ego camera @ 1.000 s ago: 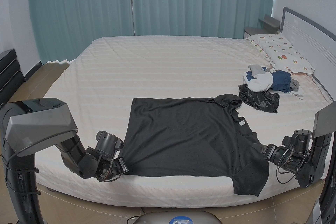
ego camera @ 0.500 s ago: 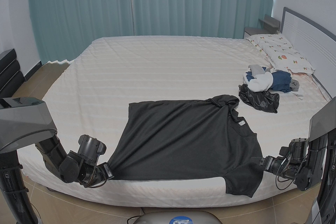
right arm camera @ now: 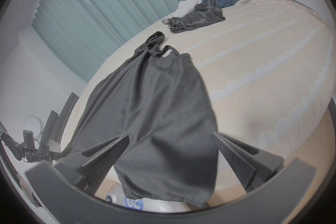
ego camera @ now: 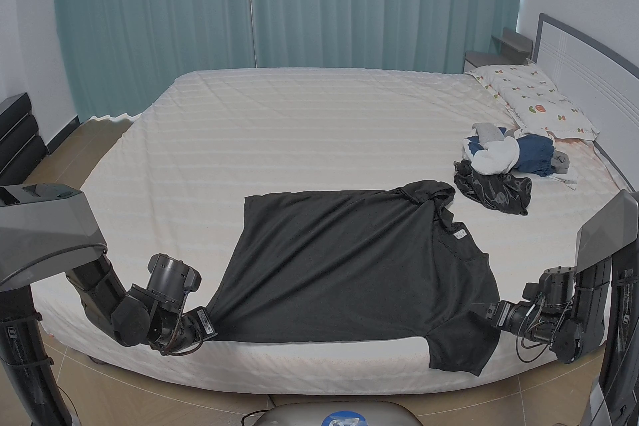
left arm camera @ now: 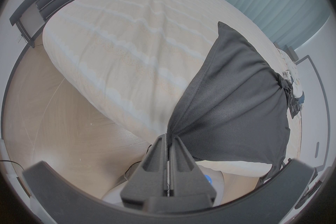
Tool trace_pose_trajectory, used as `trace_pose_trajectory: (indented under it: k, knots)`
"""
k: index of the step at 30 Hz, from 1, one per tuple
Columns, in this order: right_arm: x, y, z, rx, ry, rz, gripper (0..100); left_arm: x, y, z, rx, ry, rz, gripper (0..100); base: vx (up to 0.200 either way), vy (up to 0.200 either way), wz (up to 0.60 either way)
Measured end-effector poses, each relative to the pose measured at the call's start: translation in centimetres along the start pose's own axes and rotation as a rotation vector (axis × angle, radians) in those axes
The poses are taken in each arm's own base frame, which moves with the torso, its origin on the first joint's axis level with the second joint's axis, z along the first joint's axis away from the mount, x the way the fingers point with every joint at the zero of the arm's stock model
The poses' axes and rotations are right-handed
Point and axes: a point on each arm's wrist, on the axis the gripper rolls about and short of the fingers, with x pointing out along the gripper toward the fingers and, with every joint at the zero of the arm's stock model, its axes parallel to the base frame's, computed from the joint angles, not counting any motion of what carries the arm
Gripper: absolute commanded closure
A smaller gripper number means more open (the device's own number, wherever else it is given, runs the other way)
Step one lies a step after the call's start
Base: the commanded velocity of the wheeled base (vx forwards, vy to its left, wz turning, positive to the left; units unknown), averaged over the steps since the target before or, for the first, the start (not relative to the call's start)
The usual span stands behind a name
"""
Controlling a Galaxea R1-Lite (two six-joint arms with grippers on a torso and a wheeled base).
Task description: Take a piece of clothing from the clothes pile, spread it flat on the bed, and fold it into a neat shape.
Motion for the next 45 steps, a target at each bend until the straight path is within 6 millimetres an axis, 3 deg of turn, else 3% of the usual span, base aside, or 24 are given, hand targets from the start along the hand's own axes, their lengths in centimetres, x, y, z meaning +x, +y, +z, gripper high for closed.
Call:
trace_pose_trajectory:
  k: [14,15,23,36,45]
  knots:
    - [-0.1,-1.4,0.2,-0.005,-0.005,-0.036,0,0.1,-0.1,0.0,0.000,0.003,-0.006,100,0.000,0.000,0.00]
    - [0.1,-1.4,0.1,-0.007,-0.004,-0.035,100,0.1,-0.1,0.0,-0.001,0.006,-0.009,100,0.000,0.000,0.00]
    - [0.9,-1.6,-0.6,-0.010,0.025,-0.045,100,0.0,-0.1,0.0,-0.003,0.020,-0.021,100,0.000,0.000,0.00]
    - [-3.1,-2.5,-1.6,-0.090,0.099,-0.117,100,-0.2,0.3,-1.0,0.022,0.050,0.001,100,0.000,0.000,0.00]
    - [-4.0,-2.7,-2.3,-0.097,0.165,-0.141,100,-0.4,0.9,-2.3,0.082,0.089,0.027,100,0.000,0.000,0.00]
